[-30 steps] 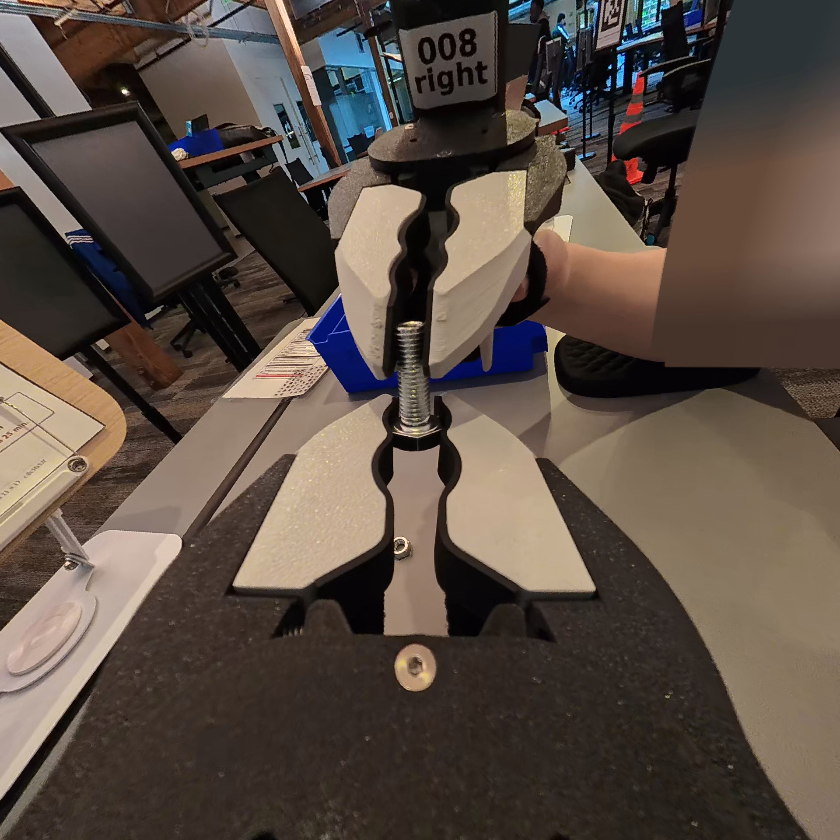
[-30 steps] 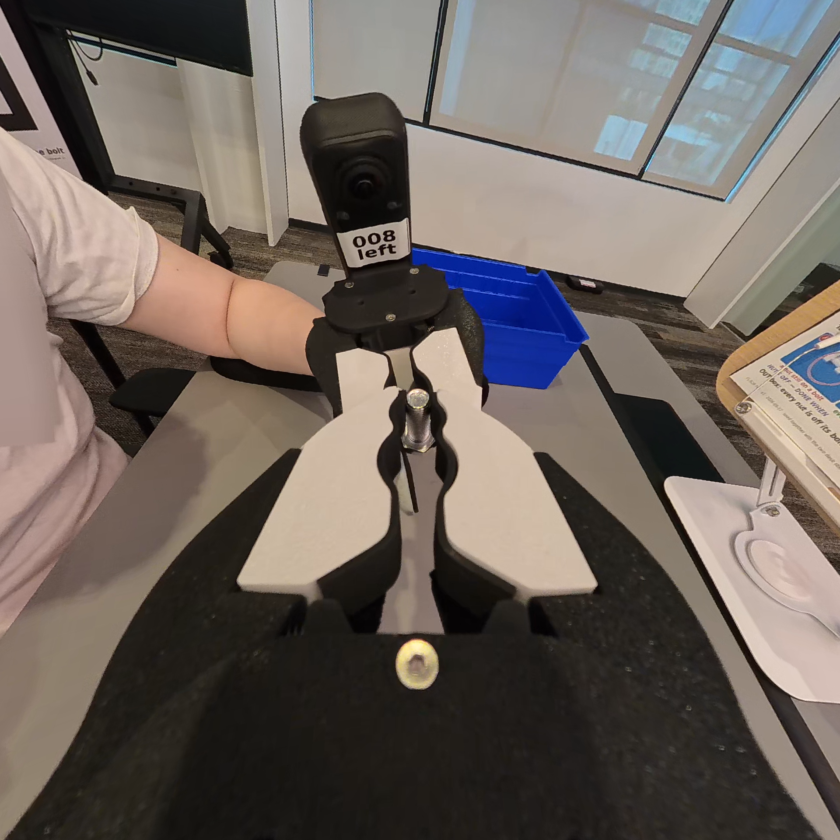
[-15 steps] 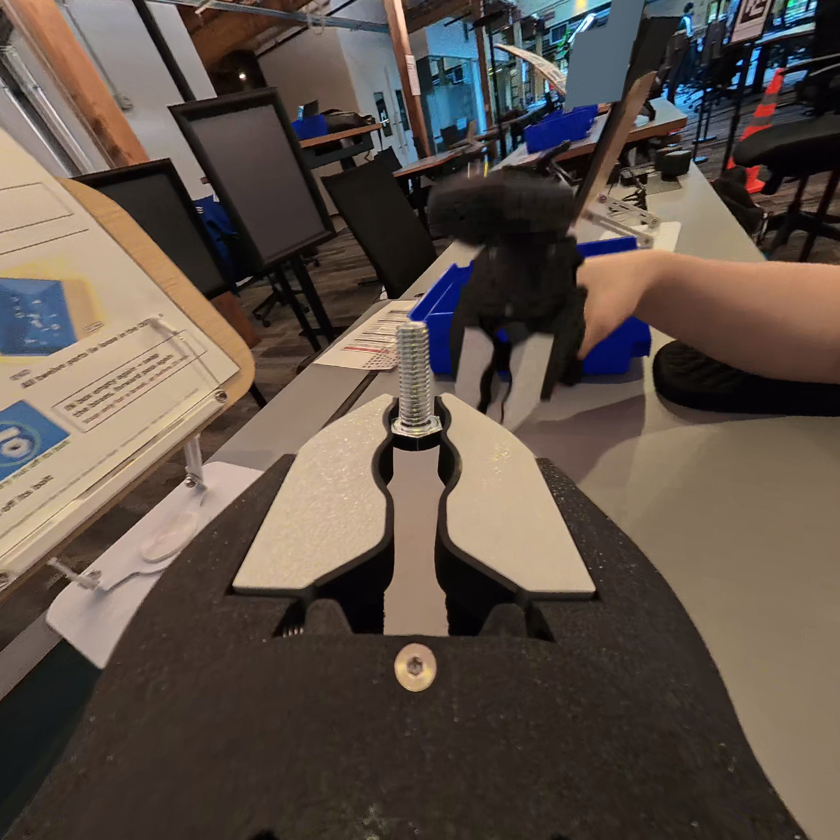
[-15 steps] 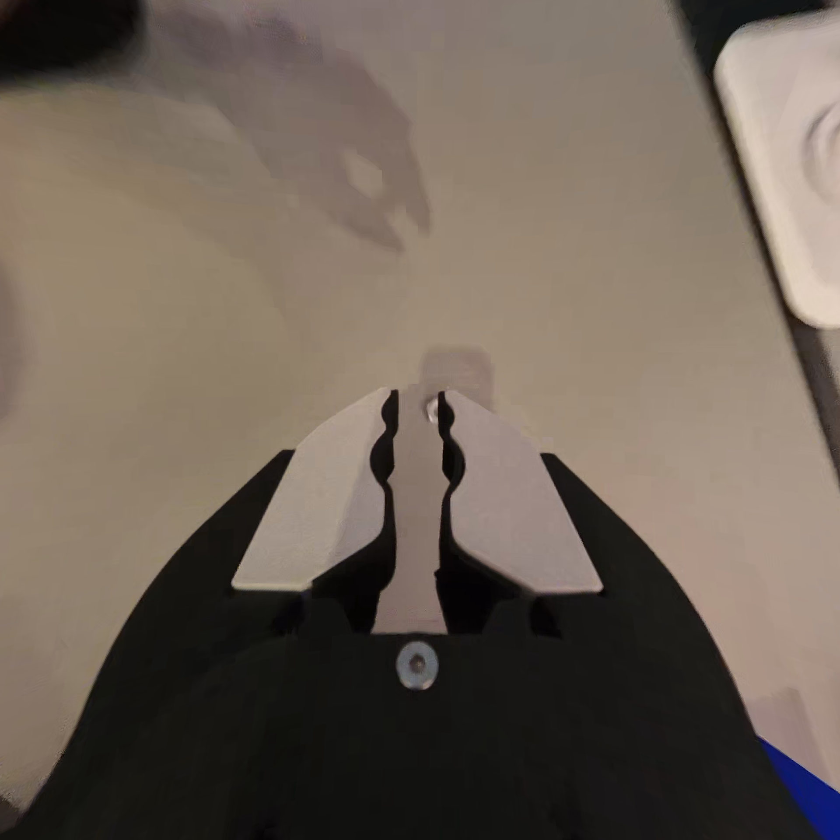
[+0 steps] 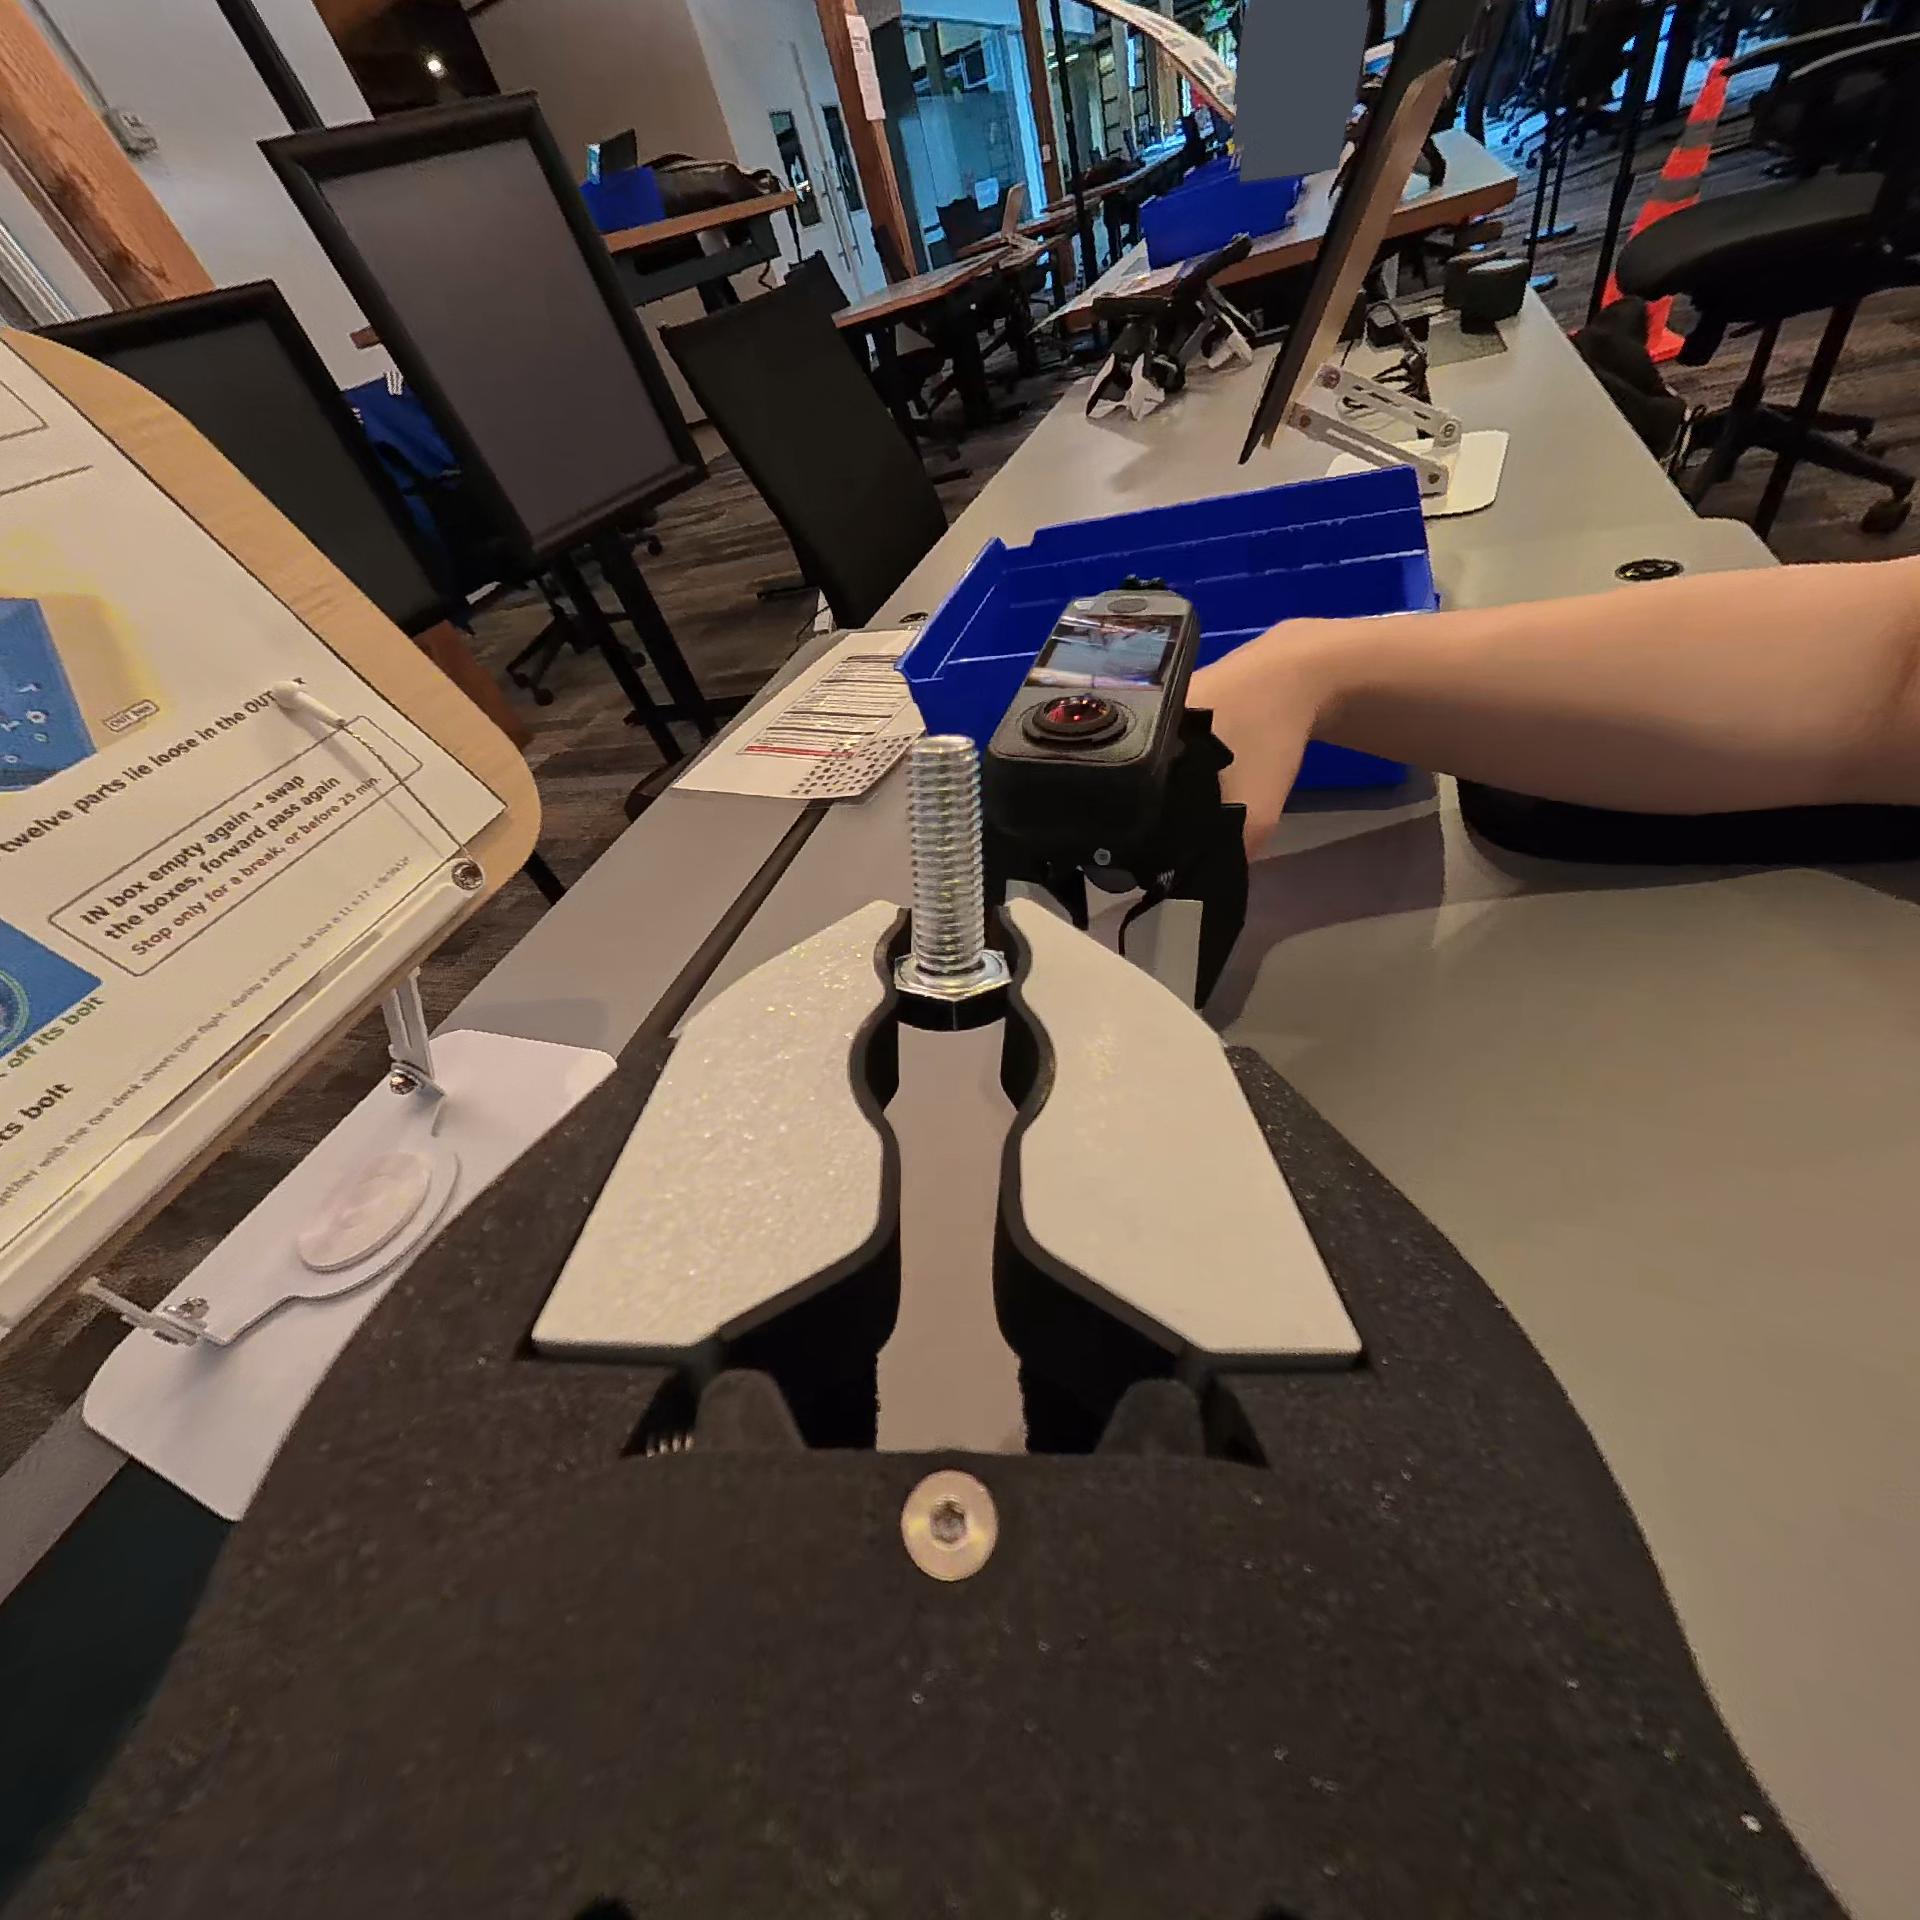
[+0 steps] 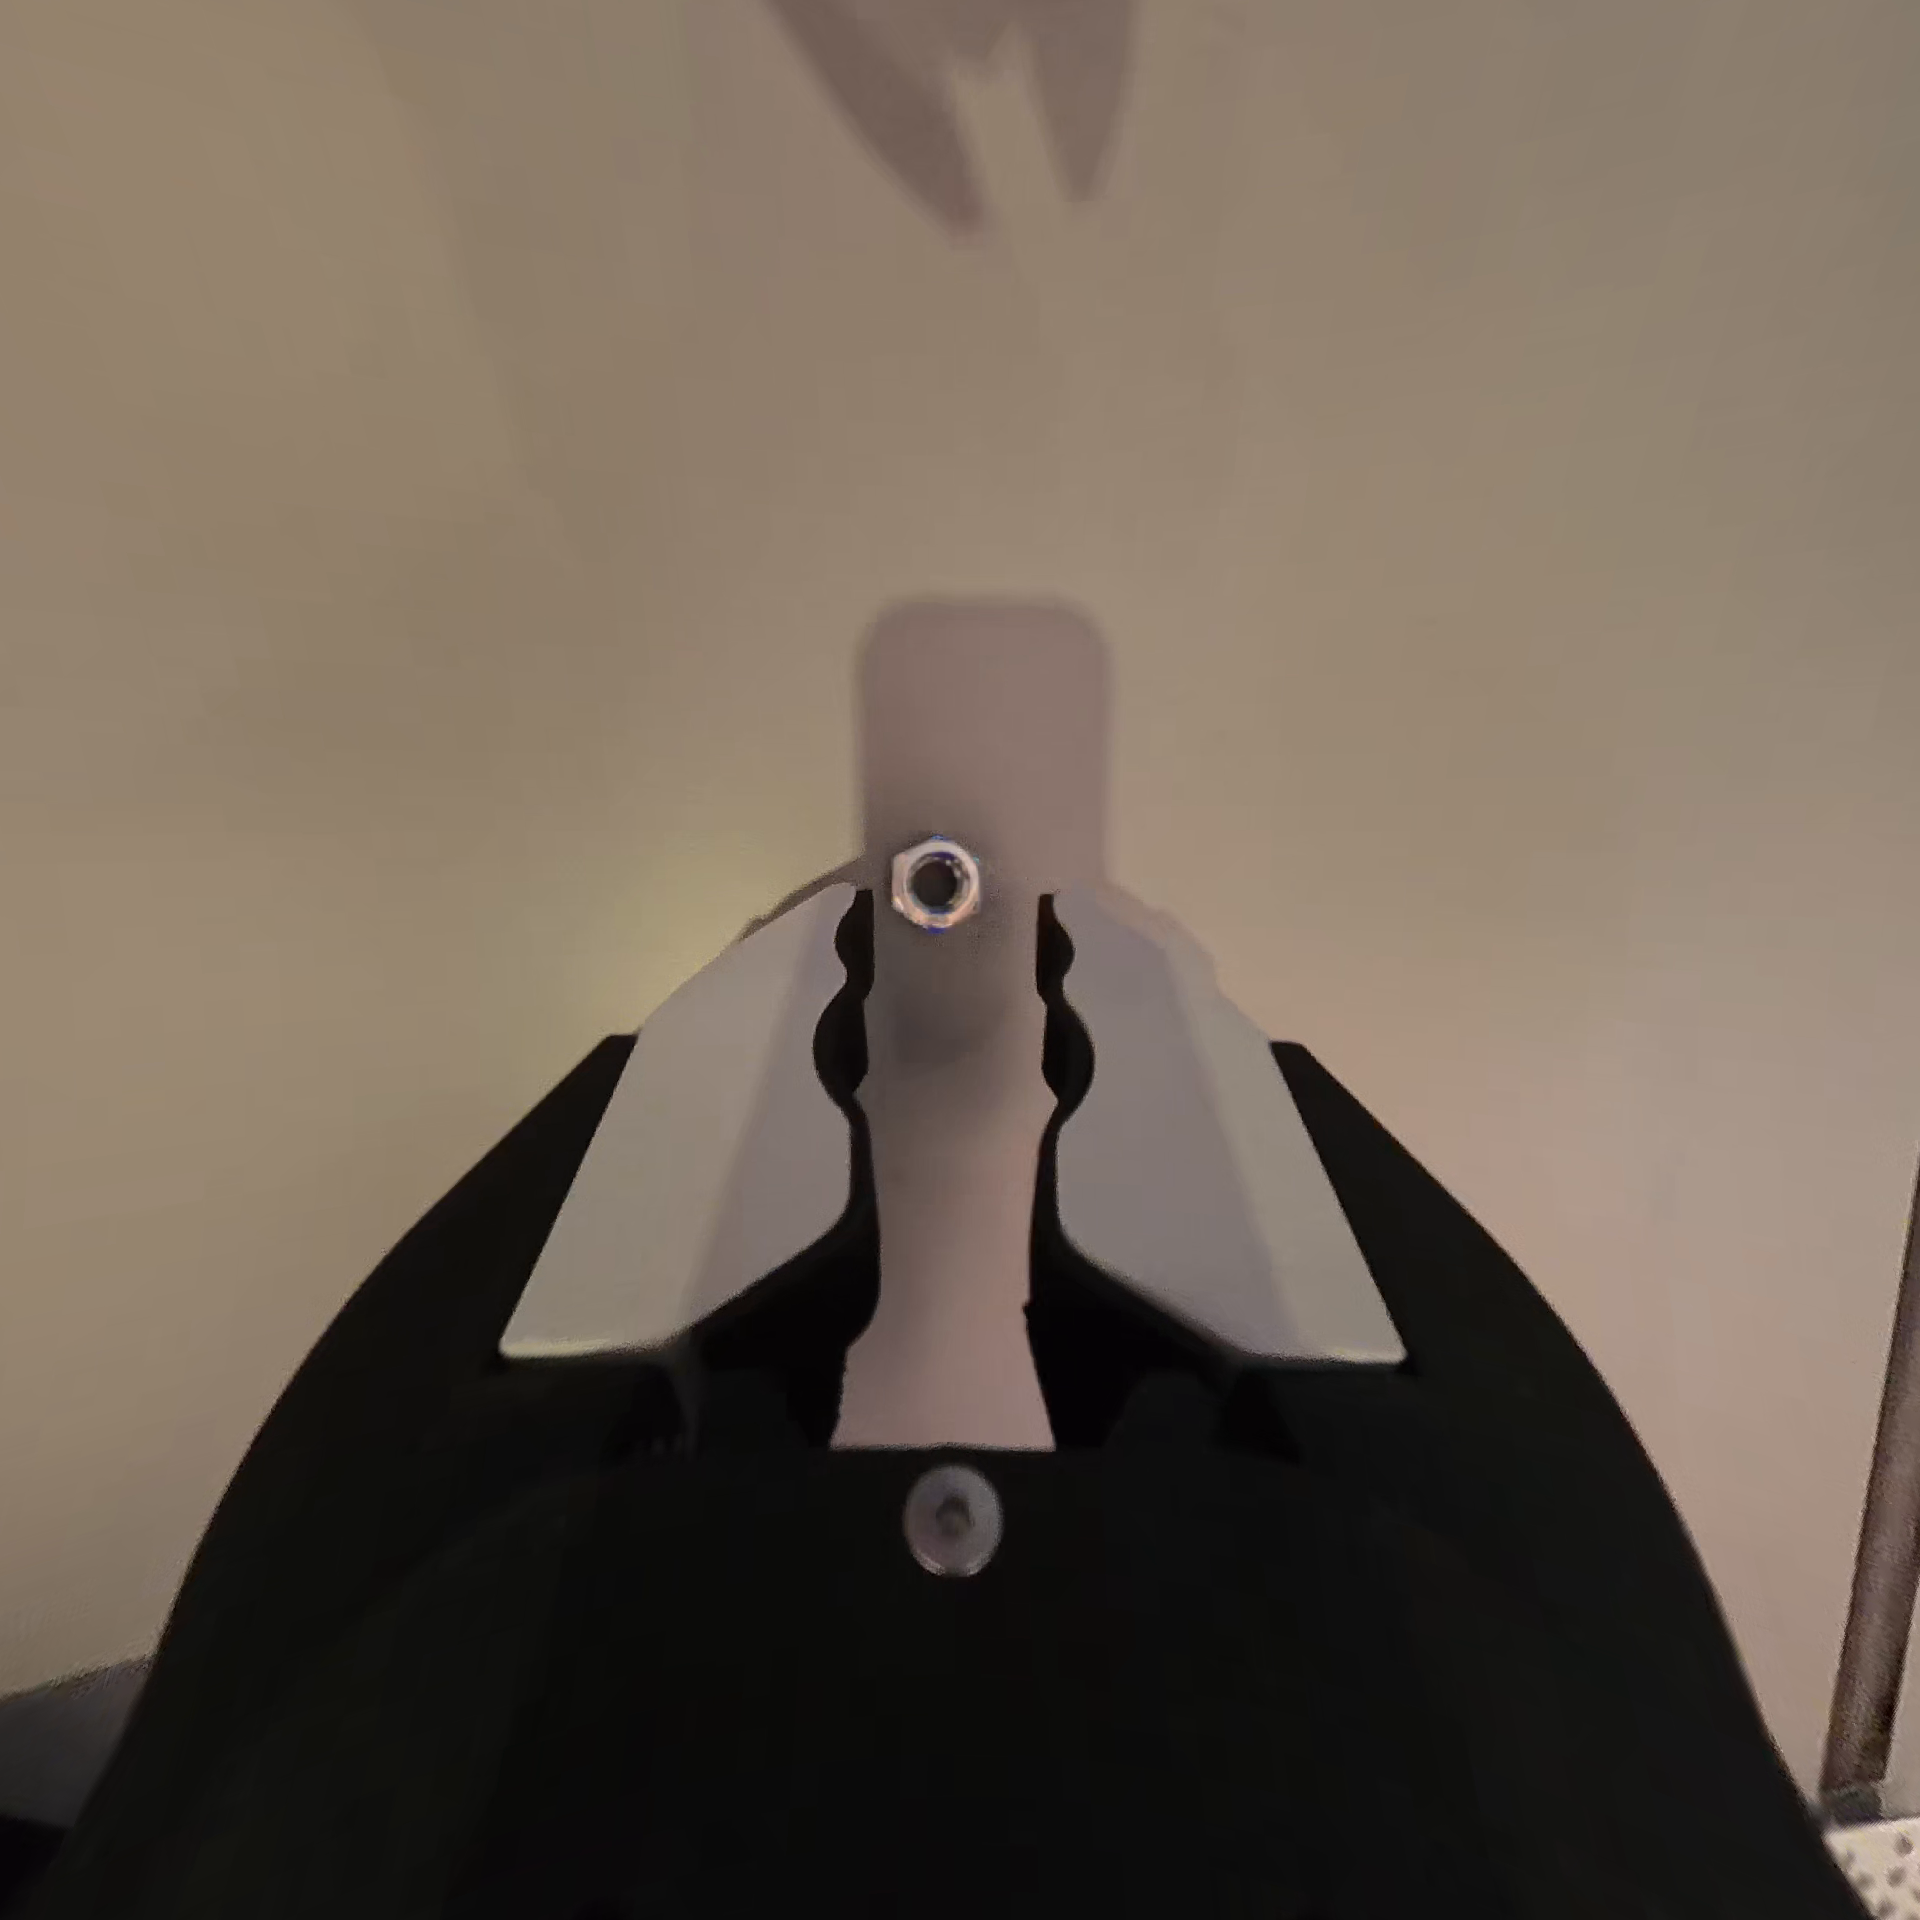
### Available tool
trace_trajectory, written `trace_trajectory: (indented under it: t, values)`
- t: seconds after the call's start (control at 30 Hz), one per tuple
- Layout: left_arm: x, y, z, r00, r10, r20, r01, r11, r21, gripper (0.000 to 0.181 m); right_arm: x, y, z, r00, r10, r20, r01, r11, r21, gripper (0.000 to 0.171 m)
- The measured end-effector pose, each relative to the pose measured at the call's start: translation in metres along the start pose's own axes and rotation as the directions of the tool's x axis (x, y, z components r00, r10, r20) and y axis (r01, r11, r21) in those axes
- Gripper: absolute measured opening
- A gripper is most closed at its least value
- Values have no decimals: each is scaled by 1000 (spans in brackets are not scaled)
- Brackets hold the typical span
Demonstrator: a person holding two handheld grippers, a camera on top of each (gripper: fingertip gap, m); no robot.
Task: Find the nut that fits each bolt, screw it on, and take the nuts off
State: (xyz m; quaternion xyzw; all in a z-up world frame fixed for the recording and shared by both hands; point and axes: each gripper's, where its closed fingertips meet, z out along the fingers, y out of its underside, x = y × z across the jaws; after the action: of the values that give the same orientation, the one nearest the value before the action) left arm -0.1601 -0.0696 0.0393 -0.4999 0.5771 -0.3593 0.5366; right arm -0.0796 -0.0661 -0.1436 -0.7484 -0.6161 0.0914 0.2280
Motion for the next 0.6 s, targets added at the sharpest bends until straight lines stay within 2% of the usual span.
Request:
trace_trajectory:
  t: [0.1,0.27,0.6]
  values:
    - [-3,-3,-3,1000,0,6,0,1000,7,14,-2,-5,2,999,-17,35,16,1000,21,27]
    - [-3,-2,-3,1000,-9,-2,9,1000,4,14,-2,1,10,998,-22,60,24,999,-37,22]
    - [-1,7,2,1000,-11,-18,11,1000,-25,14,-3,-2,10,996,7,92,-8,1000,13,17]
